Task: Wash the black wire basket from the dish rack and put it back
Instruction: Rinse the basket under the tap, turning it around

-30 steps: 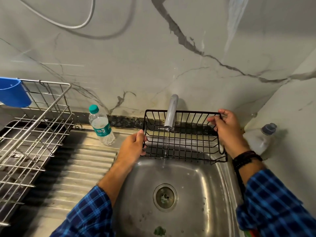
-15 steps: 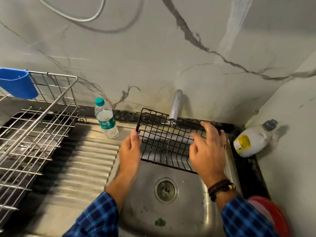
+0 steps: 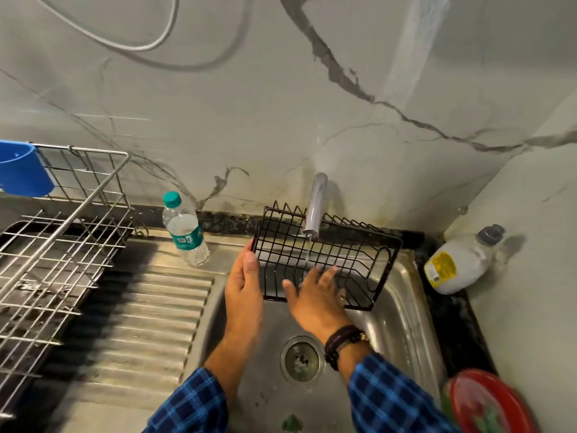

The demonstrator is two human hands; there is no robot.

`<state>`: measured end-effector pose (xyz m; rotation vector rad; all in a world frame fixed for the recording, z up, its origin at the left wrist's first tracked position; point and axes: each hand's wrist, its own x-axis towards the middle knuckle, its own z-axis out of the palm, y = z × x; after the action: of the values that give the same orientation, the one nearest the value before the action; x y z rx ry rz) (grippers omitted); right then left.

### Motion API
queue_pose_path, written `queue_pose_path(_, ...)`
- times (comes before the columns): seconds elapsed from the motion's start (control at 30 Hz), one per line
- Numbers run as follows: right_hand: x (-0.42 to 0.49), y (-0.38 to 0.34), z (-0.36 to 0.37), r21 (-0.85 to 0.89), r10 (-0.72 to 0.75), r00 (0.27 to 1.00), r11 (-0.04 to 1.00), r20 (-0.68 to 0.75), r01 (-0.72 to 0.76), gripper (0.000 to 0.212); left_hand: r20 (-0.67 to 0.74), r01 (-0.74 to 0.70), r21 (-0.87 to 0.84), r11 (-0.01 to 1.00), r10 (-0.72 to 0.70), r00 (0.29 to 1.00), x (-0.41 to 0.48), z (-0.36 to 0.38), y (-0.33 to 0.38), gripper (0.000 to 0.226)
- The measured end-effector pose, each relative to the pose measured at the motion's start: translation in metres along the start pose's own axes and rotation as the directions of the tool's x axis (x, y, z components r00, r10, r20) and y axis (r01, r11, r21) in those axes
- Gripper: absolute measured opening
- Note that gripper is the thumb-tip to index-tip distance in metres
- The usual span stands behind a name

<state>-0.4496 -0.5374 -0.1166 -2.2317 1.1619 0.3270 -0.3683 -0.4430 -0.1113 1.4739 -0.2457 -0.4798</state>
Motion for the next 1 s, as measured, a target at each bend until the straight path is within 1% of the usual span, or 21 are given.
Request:
queue_pose_path(0.07, -0.007, -0.007, 0.004, -0.109, -0.158, 0.987, 0.981, 0.014, 0.159, 0.073, -0.018, -0.009, -0.047, 0.999, 0.009, 1.000, 0.006, -0.002, 0.000, 0.061)
queue_pose_path(0.1, -0.012, -0.008, 0.003, -0.130, -0.246, 0.969, 0.960, 0.022, 0.246, 0.068, -0.024, -0.022, -0.068, 0.997, 0.021, 0.999, 0.008, -0.004, -0.002, 0.065)
queue_pose_path(0.17, -0.016, -0.001, -0.002, -0.139, -0.421, 0.907, 0.898, 0.001, 0.417, 0.057, -0.031, -0.026, -0.100, 0.995, 0.023, 0.999, 0.012, -0.005, -0.003, 0.079)
queue_pose_path(0.23, -0.018, 0.018, -0.009, -0.193, -0.538, 0.843, 0.829, -0.023, 0.524, 0.051, -0.057, 0.002, -0.150, 0.989, -0.011, 0.998, 0.013, -0.007, -0.003, 0.085)
queue_pose_path(0.27, -0.015, 0.031, -0.013, -0.255, -0.552, 0.833, 0.809, -0.021, 0.530, 0.052, -0.081, 0.010, -0.182, 0.983, -0.025, 0.996, 0.012, -0.009, -0.002, 0.083)
queue_pose_path(0.33, -0.013, 0.058, -0.022, -0.387, -0.488, 0.873, 0.808, -0.017, 0.444, 0.060, -0.116, 0.025, -0.246, 0.969, -0.055, 0.992, 0.012, -0.014, -0.005, 0.069)
queue_pose_path(0.37, -0.015, 0.068, -0.027, -0.429, -0.447, 0.894, 0.813, -0.027, 0.394, 0.068, -0.114, 0.035, -0.264, 0.964, -0.067, 0.991, 0.010, -0.014, -0.006, 0.062)
queue_pose_path(0.43, -0.022, 0.077, -0.032, -0.485, -0.417, 0.907, 0.806, -0.060, 0.338, 0.081, -0.086, 0.065, -0.269, 0.961, -0.091, 0.992, 0.005, -0.014, -0.006, 0.058)
queue_pose_path(0.5, -0.030, 0.075, -0.030, -0.518, -0.404, 0.913, 0.794, -0.058, 0.318, 0.087, -0.084, 0.076, -0.271, 0.960, -0.102, 0.991, 0.003, -0.010, -0.007, 0.052)
queue_pose_path(0.57, -0.035, 0.075, -0.027, -0.510, -0.390, 0.918, 0.806, -0.076, 0.301, 0.088, -0.103, 0.056, -0.274, 0.960, -0.087, 0.991, 0.001, -0.008, -0.005, 0.048)
queue_pose_path(0.63, -0.037, 0.082, -0.023, -0.448, -0.409, 0.903, 0.838, -0.133, 0.313, 0.081, -0.116, 0.019, -0.262, 0.965, -0.050, 0.992, -0.001, -0.009, 0.000, 0.049)
queue_pose_path(0.67, -0.040, 0.087, -0.021, -0.416, -0.427, 0.887, 0.849, -0.177, 0.326, 0.073, -0.124, 0.008, -0.253, 0.968, -0.040, 0.991, -0.002, -0.011, 0.004, 0.046)
queue_pose_path(0.73, -0.047, 0.098, -0.016, -0.342, -0.429, 0.846, 0.884, -0.317, 0.320, 0.051, -0.159, -0.007, -0.254, 0.967, -0.034, 0.987, -0.001, -0.015, 0.008, 0.034)
queue_pose_path(0.77, -0.051, 0.101, -0.015, -0.256, -0.383, 0.834, 0.919, -0.397, 0.300, 0.041, -0.180, -0.012, -0.256, 0.967, -0.036, 0.983, 0.000, -0.017, 0.008, 0.031)
queue_pose_path(0.83, -0.051, 0.103, -0.009, -0.003, -0.234, 0.802, 0.960, -0.550, 0.278, 0.026, -0.207, -0.011, -0.252, 0.968, -0.043, 0.977, -0.001, -0.020, 0.008, 0.032)
queue_pose_path(0.87, -0.047, 0.102, -0.006, 0.146, -0.132, 0.798, 0.953, -0.588, 0.266, 0.022, -0.206, -0.011, -0.246, 0.969, -0.041, 0.978, -0.002, -0.021, 0.008, 0.032)
queue_pose_path(0.9, -0.042, 0.099, -0.004, 0.307, -0.016, 0.805, 0.920, -0.593, 0.245, 0.019, -0.199, -0.015, -0.241, 0.970, -0.034, 0.979, -0.004, -0.022, 0.005, 0.031)
queue_pose_path(0.93, -0.034, 0.096, -0.002, 0.452, 0.093, 0.806, 0.863, -0.584, 0.227, 0.015, -0.195, -0.023, -0.224, 0.974, -0.022, 0.981, -0.006, -0.022, 0.004, 0.033)
queue_pose_path(0.97, -0.025, 0.092, -0.001, 0.564, 0.191, 0.813, 0.802, -0.551, 0.194, 0.013, -0.197, -0.037, -0.198, 0.979, -0.003, 0.980, -0.007, -0.024, 0.002, 0.041)
queue_pose_path(1.0, -0.016, 0.089, -0.001, 0.644, 0.257, 0.832, 0.750, -0.492, 0.149, 0.015, -0.201, -0.042, -0.167, 0.985, 0.007, 0.980, -0.010, -0.025, 0.002, 0.051)
